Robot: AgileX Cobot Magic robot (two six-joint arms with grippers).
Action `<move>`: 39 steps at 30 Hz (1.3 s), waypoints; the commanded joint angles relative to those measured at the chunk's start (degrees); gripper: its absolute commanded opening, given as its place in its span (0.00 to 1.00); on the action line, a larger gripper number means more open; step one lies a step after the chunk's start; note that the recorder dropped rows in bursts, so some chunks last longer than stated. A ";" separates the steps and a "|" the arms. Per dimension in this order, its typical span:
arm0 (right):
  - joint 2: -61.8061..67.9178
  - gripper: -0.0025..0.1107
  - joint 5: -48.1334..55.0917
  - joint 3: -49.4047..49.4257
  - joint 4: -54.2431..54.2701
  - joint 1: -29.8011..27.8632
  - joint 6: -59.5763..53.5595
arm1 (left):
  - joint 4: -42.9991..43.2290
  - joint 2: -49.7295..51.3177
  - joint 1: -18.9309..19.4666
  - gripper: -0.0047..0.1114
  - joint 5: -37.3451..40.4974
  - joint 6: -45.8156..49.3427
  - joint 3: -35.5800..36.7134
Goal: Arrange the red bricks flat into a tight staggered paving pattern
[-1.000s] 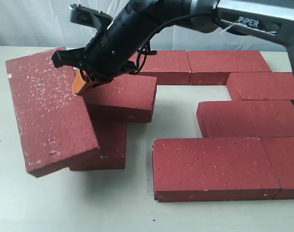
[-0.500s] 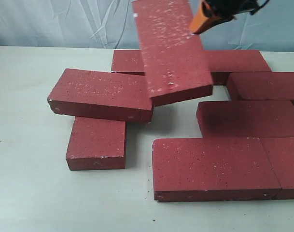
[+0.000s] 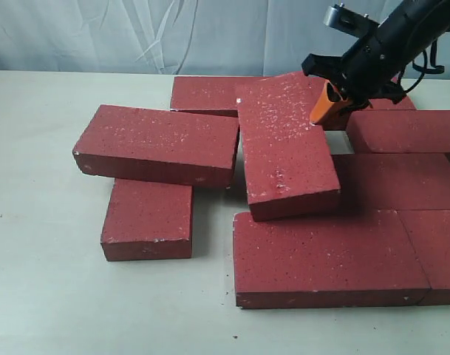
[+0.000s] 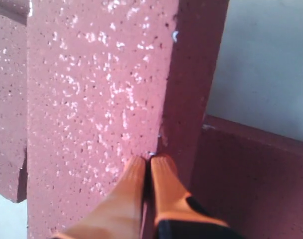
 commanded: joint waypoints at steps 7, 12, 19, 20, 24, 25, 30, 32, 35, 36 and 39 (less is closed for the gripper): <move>3.53 0.01 -7.17 -0.10 5.57 8.81 -0.70 | -0.75 0.18 -0.02 0.04 -0.34 -0.07 -0.25; 4.88 0.01 -11.54 -0.10 11.81 10.82 -0.70 | -0.86 0.18 -0.02 0.04 -0.36 -0.07 -0.25; 7.30 0.01 -15.21 -0.10 13.70 13.27 -0.70 | -0.86 0.18 -0.02 0.04 -0.36 -0.07 -0.25; 7.81 0.01 -15.21 -0.10 13.84 13.49 -0.70 | -0.86 0.18 -0.02 0.04 -0.36 -0.07 -0.25; 8.96 0.01 -15.94 -0.10 14.80 15.30 -0.94 | -0.86 0.18 -0.02 0.04 -0.36 -0.07 -0.25; 9.06 0.01 -17.41 -0.10 14.80 15.60 -0.94 | -0.86 0.18 -0.02 0.04 -0.36 -0.07 -0.25; 9.08 0.14 -20.12 -0.10 11.51 15.41 -0.94 | -0.86 0.18 -0.02 0.04 -0.36 -0.07 -0.25; 8.97 0.34 -19.73 -0.10 11.04 15.08 -0.94 | -0.86 0.18 -0.02 0.04 -0.36 -0.07 -0.25; 7.98 0.70 -20.49 -0.10 11.07 14.83 -1.91 | -1.37 0.18 -0.02 0.04 -0.36 -0.33 -0.25; 7.29 0.75 -21.71 -0.10 10.14 14.83 -2.00 | -2.27 0.18 -0.02 0.04 -0.25 -0.75 -0.25; 4.01 0.69 -24.54 -0.10 6.35 14.83 -1.27 | -3.81 0.18 -0.02 0.04 1.32 -0.75 -0.25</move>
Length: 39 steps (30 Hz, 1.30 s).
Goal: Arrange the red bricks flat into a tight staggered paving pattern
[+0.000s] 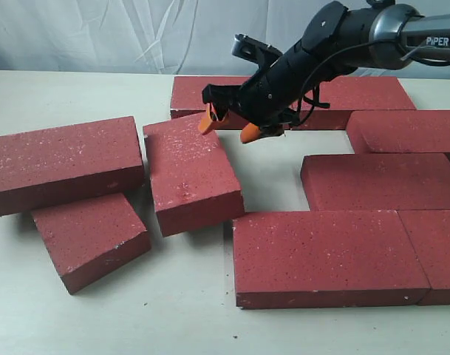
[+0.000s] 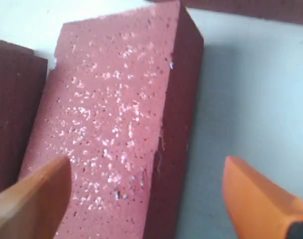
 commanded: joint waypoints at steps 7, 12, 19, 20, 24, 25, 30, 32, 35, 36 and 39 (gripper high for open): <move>-14.29 0.21 6.01 -0.10 -21.32 -0.45 -0.30 | 0.37 3.79 -0.02 0.04 9.10 -0.48 -6.10; -21.81 0.01 13.09 8.88 -23.86 -0.33 -2.25 | 13.97 18.07 -0.02 0.04 30.26 -0.48 -18.16; -18.24 0.01 5.10 21.60 -9.96 9.90 -18.61 | 12.35 35.89 -0.02 0.04 52.13 -0.48 -25.01; -17.19 0.01 3.14 21.60 -10.80 11.07 -18.61 | 10.99 36.58 -0.02 0.04 53.26 -0.48 -25.01; -13.55 0.01 -0.71 21.49 -11.87 12.93 -18.25 | 8.50 36.35 -0.02 0.04 54.47 -0.48 -25.01; -12.93 0.01 -1.84 21.49 -11.87 12.93 -18.25 | 8.39 36.34 -0.02 0.04 54.47 -0.48 -25.01; -10.87 0.01 -6.26 21.39 -6.75 12.93 -18.25 | 7.13 36.34 -0.02 0.04 52.18 -0.48 -25.01; -10.21 0.01 -6.15 20.67 -4.35 13.03 -19.09 | 7.09 36.34 -0.02 0.04 51.12 -0.48 -24.88; -10.12 0.01 -6.17 18.28 -4.69 13.03 -20.48 | 6.39 36.34 -0.02 0.04 48.12 -0.37 -23.56; -10.36 0.01 -4.73 17.14 -5.37 12.81 -18.79 | 5.78 36.34 -0.02 0.04 47.35 -0.13 -23.08; -10.97 0.01 5.91 13.72 -2.82 12.65 -16.87 | 1.94 36.34 -0.02 0.04 46.34 1.92 -21.96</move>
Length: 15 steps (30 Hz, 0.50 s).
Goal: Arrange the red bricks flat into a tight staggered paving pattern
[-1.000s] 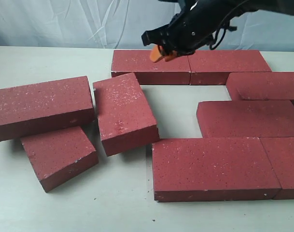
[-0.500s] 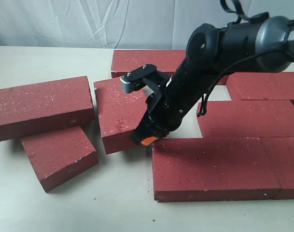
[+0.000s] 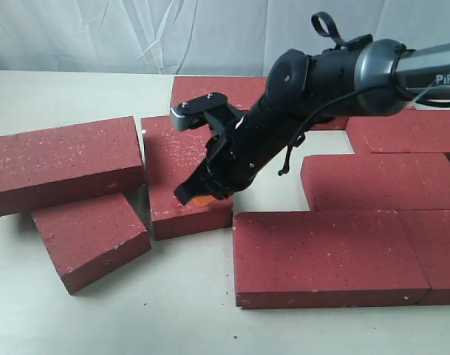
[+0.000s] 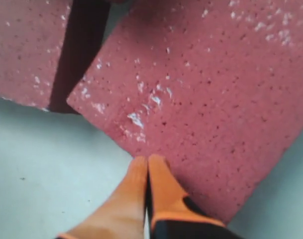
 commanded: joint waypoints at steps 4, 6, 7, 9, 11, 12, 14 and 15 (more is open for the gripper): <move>-0.74 0.01 19.28 -5.55 2.40 2.44 -6.31 | -9.80 -0.30 -0.02 0.04 -5.38 8.25 2.41; -0.62 0.01 15.39 -5.55 -4.67 3.00 -3.85 | -11.31 -0.30 -0.02 0.04 -7.09 9.69 2.94; -0.39 0.01 12.82 -5.55 -8.01 3.00 0.02 | -11.68 -0.30 -0.02 0.04 -7.56 9.74 3.40; -0.04 0.01 8.83 -5.55 -12.13 2.84 7.11 | -11.68 -0.30 -0.02 0.04 -8.24 9.88 4.33; -0.04 0.01 6.25 -5.55 -16.22 2.84 10.81 | -11.73 -0.30 -0.02 0.04 -9.71 9.88 5.62; -0.04 0.01 5.60 -5.55 -16.36 2.84 11.54 | -11.73 -0.30 -0.02 0.04 -10.43 9.88 6.19; 0.21 0.01 5.08 -5.64 -16.67 2.84 10.72 | -11.83 -0.30 -0.02 0.04 -11.14 9.88 6.91; 0.53 0.01 4.30 -5.64 -17.98 2.84 10.72 | -12.17 -0.30 -0.02 0.04 -11.67 9.88 7.36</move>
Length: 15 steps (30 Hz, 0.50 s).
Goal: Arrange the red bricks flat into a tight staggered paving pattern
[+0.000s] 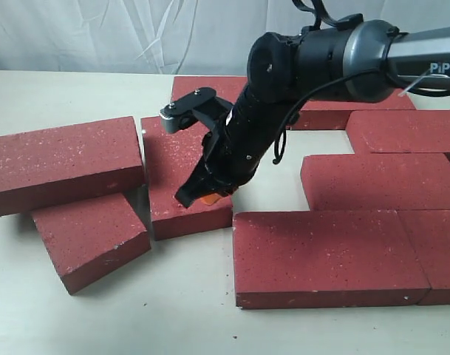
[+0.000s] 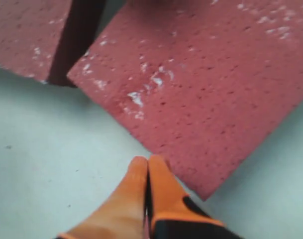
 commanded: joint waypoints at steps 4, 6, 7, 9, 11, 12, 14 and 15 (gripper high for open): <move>2.83 0.01 -3.66 -0.48 -3.69 -0.10 0.28 | -1.62 -0.30 -0.02 0.04 -2.91 0.34 1.71; 3.35 0.01 -2.83 -0.48 -3.85 -0.10 -1.82 | -1.62 -0.30 -0.02 0.04 -3.03 0.34 1.71; 3.45 0.01 -2.74 -0.48 -4.65 -0.10 -1.83 | -1.62 -0.30 -0.02 0.04 -3.14 0.34 1.71; 3.44 0.01 -2.84 -0.48 -6.82 -0.67 -1.25 | -1.62 -0.30 -0.02 0.04 -3.12 0.44 1.71; 3.44 0.01 -3.08 -0.48 -8.23 -1.48 -0.42 | -1.62 -0.30 -0.02 0.04 -3.12 0.59 1.71; 3.48 0.01 -3.08 -0.48 -9.23 -1.99 -0.10 | -1.62 -0.30 -0.02 0.04 -3.12 0.59 1.71; 3.58 0.01 -3.36 -0.48 -10.78 -3.11 0.52 | -1.62 -0.30 -0.02 0.04 -3.12 1.12 1.71; 3.58 0.01 -3.71 -0.48 -11.51 -3.58 1.12 | -1.62 -0.30 -0.02 0.04 -3.12 1.19 1.71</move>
